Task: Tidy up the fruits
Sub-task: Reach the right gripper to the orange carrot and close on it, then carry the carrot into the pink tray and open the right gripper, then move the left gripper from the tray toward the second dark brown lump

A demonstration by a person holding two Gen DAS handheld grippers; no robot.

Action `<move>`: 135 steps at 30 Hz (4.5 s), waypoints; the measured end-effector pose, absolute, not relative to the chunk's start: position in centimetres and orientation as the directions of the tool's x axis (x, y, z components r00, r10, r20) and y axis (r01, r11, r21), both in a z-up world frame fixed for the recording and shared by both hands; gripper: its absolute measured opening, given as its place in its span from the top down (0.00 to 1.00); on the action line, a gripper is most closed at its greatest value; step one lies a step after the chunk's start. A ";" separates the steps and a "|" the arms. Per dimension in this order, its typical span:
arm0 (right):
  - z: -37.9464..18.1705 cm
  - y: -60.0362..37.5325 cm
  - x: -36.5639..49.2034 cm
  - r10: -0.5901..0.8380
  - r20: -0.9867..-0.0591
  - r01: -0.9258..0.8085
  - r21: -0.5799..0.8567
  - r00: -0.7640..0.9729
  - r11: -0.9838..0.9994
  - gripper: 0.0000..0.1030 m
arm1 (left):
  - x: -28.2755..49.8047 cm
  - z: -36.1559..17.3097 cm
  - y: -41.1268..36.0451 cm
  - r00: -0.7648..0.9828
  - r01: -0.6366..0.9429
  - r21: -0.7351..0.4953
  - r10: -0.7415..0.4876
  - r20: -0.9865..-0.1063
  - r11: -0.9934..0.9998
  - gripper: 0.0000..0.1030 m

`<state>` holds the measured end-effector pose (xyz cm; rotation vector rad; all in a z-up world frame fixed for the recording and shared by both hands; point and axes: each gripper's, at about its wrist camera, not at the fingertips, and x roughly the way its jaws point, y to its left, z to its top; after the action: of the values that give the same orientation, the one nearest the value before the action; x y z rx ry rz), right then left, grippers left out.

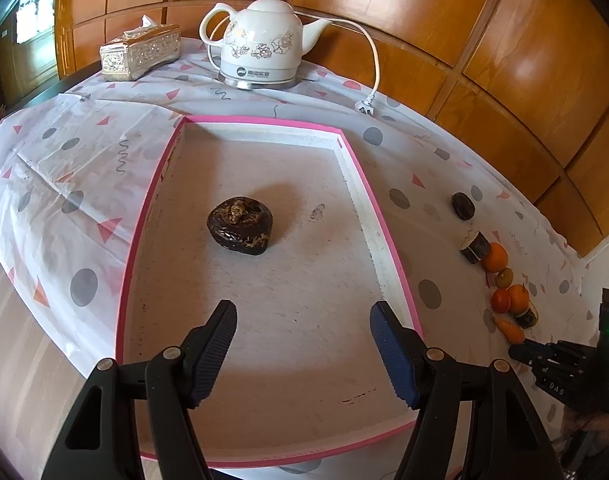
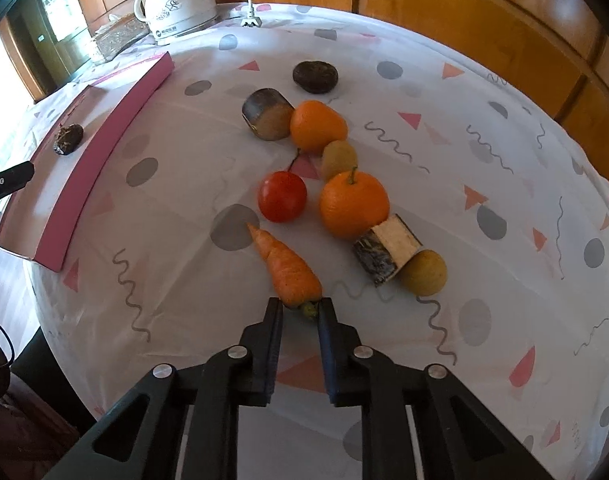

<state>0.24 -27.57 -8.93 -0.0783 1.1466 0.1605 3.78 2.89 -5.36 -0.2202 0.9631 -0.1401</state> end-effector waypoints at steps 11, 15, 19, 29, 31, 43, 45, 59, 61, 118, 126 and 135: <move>-8.8 -27.8 -0.1 0.091 -0.905 -0.127 0.041 0.416 0.991 0.64 | 3.6 -4.9 4.5 0.582 -0.017 -0.266 -0.207 -0.787 0.964 0.32; -8.6 -28.0 0.1 0.073 -0.902 -0.113 0.026 0.425 0.993 0.59 | 3.6 -4.8 4.6 0.584 -0.020 -0.268 -0.206 -0.785 0.963 0.32; -8.8 -27.9 0.7 0.076 -0.904 -0.113 0.030 0.421 0.993 0.59 | 3.5 -4.6 4.9 0.591 -0.030 -0.268 -0.199 -0.781 0.963 0.32; -8.8 -26.7 0.6 0.076 -0.894 -0.117 0.026 0.442 0.993 0.76 | 3.2 -4.9 8.3 0.610 -0.205 -0.267 -0.090 -0.787 0.942 0.32; -8.6 -26.8 0.3 0.079 -0.893 -0.113 0.032 0.442 0.993 0.77 | 3.1 -5.1 8.7 0.608 -0.230 -0.261 -0.072 -0.791 0.938 0.32; -5.6 -25.0 -1.7 0.240 -0.849 -0.148 0.193 0.470 0.970 0.77 | 3.0 -5.2 9.0 0.621 -0.247 -0.240 -0.037 -0.783 0.939 0.29; -4.6 -23.7 -1.2 0.275 -0.834 -0.181 0.213 0.478 0.960 0.77 | 2.9 -5.2 9.1 0.622 -0.247 -0.241 -0.037 -0.782 0.938 0.29; -3.1 -11.2 4.0 0.416 -0.815 -0.420 0.239 0.403 0.875 0.77 | 2.6 -5.6 9.7 0.611 -0.252 -0.256 -0.052 -0.790 0.934 0.28; -3.4 -9.5 4.9 0.410 -0.822 -0.438 0.224 0.394 0.870 0.77 | 2.6 -5.7 9.8 0.609 -0.253 -0.257 -0.053 -0.791 0.933 0.28; -0.5 -40.3 -1.5 -0.269 -0.803 0.256 -0.151 0.532 0.955 0.66 | 2.5 -4.4 5.0 0.607 -0.099 -0.196 -0.097 -0.789 0.976 0.28; -1.5 -44.5 -1.7 -0.353 -0.792 0.374 -0.171 0.498 0.911 0.66 | 2.6 -4.4 4.0 0.597 -0.082 -0.180 -0.096 -0.797 0.980 0.28; -3.1 -50.2 -2.9 -0.372 -0.851 0.595 -0.090 0.370 0.799 0.66 | 3.0 -4.3 3.1 0.594 -0.064 -0.171 -0.100 -0.798 0.983 0.28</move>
<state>-2.90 -50.18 -3.10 0.2487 1.0168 -0.6286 3.04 3.06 -4.25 -0.1889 0.9362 -0.0214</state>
